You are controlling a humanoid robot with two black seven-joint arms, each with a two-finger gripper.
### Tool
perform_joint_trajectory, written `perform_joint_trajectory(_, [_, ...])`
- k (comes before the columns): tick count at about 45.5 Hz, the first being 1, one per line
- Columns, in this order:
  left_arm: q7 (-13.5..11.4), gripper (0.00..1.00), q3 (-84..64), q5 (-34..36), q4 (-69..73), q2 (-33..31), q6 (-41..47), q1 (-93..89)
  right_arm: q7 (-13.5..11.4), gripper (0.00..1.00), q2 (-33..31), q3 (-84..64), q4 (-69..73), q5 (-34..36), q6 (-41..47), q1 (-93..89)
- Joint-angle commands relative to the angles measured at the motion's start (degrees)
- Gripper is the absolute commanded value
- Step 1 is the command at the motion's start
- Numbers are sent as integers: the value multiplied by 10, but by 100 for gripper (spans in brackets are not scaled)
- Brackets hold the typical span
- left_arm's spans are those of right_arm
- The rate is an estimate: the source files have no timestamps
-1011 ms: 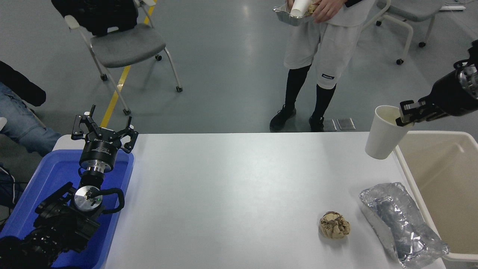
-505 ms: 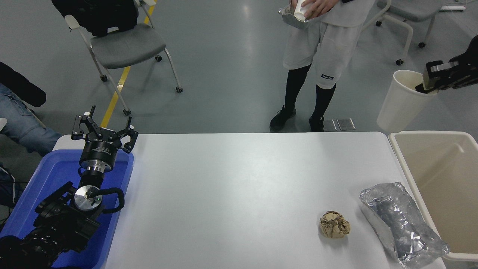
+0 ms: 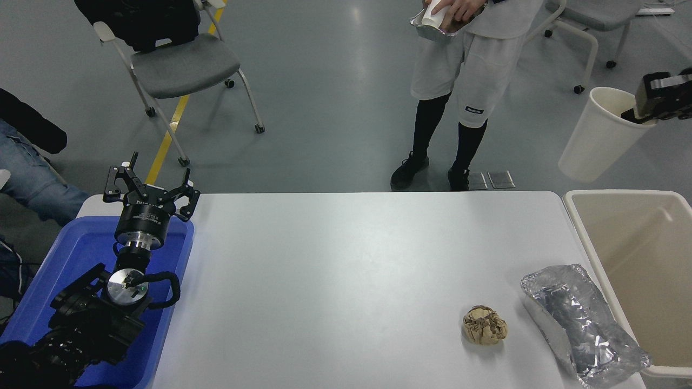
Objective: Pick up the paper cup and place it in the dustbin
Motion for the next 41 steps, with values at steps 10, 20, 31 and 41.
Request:
perform_joint_trajectory(10, [0,99,0,0,0,0,0,0,0,0,-141,11,-86,-15,0,-52])
perform_joint_trajectory(20, [0,99,0,1,0,0,0,0,0,0,-194,72,-181,-7,-3,-157])
perform_joint_trajectory(31, [0,99,0,0,0,0,0,0,0,0,-237,243,-278,-5,-5,-355])
perform_joint_trajectory(41, [0,99,0,0,0,0,0,0,0,0,-253,408,-375,-4,-9,-529])
